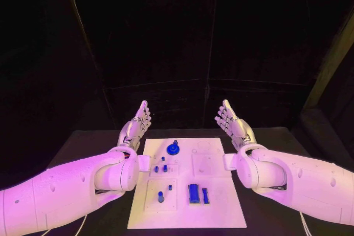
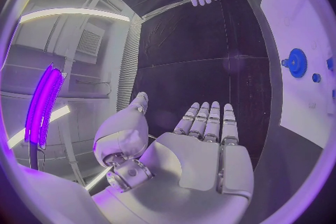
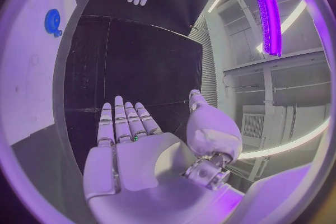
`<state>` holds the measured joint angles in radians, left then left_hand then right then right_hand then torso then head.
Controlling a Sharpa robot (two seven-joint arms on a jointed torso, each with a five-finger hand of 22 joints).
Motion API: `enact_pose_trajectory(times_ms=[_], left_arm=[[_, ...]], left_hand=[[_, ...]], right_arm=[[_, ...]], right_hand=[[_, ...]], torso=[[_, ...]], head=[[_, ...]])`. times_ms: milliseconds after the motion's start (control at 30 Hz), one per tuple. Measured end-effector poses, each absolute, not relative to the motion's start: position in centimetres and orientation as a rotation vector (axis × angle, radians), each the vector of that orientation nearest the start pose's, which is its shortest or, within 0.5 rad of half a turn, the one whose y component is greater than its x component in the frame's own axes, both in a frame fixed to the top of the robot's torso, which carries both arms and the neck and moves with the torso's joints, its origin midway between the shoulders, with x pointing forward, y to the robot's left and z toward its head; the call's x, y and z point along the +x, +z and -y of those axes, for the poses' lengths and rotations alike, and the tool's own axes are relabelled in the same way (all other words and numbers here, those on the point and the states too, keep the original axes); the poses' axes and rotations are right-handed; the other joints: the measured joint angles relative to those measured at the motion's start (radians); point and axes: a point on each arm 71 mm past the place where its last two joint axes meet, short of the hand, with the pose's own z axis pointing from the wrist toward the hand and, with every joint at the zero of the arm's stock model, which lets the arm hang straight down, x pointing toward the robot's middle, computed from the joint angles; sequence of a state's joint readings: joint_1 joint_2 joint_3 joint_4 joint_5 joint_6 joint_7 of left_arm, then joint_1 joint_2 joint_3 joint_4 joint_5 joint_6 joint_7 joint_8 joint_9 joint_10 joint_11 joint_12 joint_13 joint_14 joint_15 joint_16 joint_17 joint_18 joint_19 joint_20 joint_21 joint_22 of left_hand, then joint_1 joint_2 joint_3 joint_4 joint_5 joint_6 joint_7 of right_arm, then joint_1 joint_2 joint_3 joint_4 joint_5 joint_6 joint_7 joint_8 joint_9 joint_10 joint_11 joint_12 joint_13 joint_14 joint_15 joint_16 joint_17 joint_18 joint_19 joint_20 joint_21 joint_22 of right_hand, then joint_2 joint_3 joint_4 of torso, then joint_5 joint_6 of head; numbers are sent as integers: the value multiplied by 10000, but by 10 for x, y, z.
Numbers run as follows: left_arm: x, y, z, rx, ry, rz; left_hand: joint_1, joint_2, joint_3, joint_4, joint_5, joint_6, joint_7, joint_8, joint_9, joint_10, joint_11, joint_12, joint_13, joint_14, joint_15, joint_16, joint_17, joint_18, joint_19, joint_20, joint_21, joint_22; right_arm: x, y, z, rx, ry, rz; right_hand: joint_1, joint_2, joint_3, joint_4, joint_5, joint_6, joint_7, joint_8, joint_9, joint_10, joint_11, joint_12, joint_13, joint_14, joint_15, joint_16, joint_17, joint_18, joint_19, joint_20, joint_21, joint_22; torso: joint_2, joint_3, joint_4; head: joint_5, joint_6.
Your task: Assemble the parts on the task board
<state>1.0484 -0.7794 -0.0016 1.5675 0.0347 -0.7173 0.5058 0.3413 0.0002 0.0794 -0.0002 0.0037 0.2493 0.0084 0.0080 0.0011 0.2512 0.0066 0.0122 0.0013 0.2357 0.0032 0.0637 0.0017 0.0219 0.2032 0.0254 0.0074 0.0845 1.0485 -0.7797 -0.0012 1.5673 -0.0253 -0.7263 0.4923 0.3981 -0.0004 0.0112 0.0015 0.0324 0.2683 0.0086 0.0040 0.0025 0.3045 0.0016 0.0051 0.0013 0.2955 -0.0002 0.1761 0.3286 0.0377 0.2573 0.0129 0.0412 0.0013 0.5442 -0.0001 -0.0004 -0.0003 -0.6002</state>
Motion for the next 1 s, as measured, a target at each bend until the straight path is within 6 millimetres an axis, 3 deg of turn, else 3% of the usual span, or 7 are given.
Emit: enact_pose_trajectory(times_ms=[100, 433, 533, 600, 733, 900, 1000], left_arm=[[461, -228, -191, -12503, -12518, -12433], [462, -227, -192, -12398, -12299, -12347], [462, -227, -193, -12387, -12266, -12334], [462, -227, -193, -12380, -12253, -12329], [461, -227, -193, -12371, -12235, -12322], [461, -227, -193, -12366, -12217, -12315], [461, -227, -193, -12364, -12211, -12312]], left_hand=[[-429, 0, -313, 9, 0, -314, -38, -39, 0, -321, -28, -48, 0, -293, -11, -263, 0, -1, -260, -106, -35, -330], [-1412, 1, -631, 0, 0, -1034, -72, -39, 1, -1032, -70, -48, 2, -968, -30, -524, 1, 0, -819, -240, -35, -742], [-1645, 2, -683, 2, 0, -1175, -67, -39, 2, -1214, -63, -48, 2, -1116, -29, -562, 0, -154, -940, -251, -35, -781], [-1790, 0, -683, 2, 0, -1268, -93, -39, 2, -1294, -79, -85, 3, -1178, -31, -569, -5, -156, -1028, -233, -35, -795], [-2004, 17, -738, 1, 0, -1447, -86, -39, 3, -1465, -66, -86, 4, -1334, -29, -569, -8, -156, -1405, -251, -35, -813], [-2215, -16, -737, 1, 0, -1836, -82, -39, 4, -1774, -60, -86, 5, -1795, -31, -569, -8, -155, -1721, -253, -35, -828], [-3134, -4, -737, 1, 0, -2421, -75, -39, 4, -2431, -67, -86, 2, -2291, -30, -568, -8, -155, -1982, -257, -35, -834]], right_arm=[[462, -226, 191, 12058, 12473, -12502], [462, -227, 192, 12176, 12307, -12377], [462, -227, 192, 12188, 12286, -12358], [462, -227, 192, 12199, 12276, -12351], [462, -227, 192, 12211, 12260, -12338], [462, -227, 193, 12218, 12250, -12327], [462, -227, 193, 12224, 12246, -12324]], right_hand=[[-507, 1, 0, 0, -138, -340, -41, 0, -3, -381, -4, -15, 0, -384, 5, -222, -420, -158, -321, -69, -167, 0], [-1624, 6, -52, -2, -261, -1106, -73, 0, -13, -1249, -15, -15, 1, -1212, -1, -721, -1349, -155, -1046, -115, -317, 1], [-1887, 6, -52, -2, -261, -1267, -90, 0, -13, -1454, -8, -15, 2, -1403, -19, -914, -1575, -154, -1206, -117, -346, 1], [-2071, 6, -52, -2, -261, -1375, -75, 0, -13, -1561, -6, -15, 3, -1535, -3, -1147, -1720, -311, -1308, -135, -346, 1], [-2316, -9, -52, -2, -261, -1562, -70, 0, -13, -1746, -15, -15, 3, -1705, 0, -1441, -1948, -310, -1474, -148, -346, 2], [-3754, 0, -52, -2, -261, -2631, -89, 1, -12, -2928, -14, -15, 3, -2853, -1, -1729, -3179, -309, -2519, -132, -346, 2], [-3916, -7, -52, -2, -261, -2635, -89, 1, -12, -2995, -16, -15, 0, -2920, 1, -1735, -3270, -309, -2519, -132, -346, 2]], torso=[[0, 0, 3], [0, 1, 4], [0, 1, 5], [0, 1, 5], [0, 1, 5], [0, 1, 5], [-1, 1, 5]], head=[[0, 0], [2, 0], [4, 0], [4, 0], [4, 0], [4, 0], [4, 0]])
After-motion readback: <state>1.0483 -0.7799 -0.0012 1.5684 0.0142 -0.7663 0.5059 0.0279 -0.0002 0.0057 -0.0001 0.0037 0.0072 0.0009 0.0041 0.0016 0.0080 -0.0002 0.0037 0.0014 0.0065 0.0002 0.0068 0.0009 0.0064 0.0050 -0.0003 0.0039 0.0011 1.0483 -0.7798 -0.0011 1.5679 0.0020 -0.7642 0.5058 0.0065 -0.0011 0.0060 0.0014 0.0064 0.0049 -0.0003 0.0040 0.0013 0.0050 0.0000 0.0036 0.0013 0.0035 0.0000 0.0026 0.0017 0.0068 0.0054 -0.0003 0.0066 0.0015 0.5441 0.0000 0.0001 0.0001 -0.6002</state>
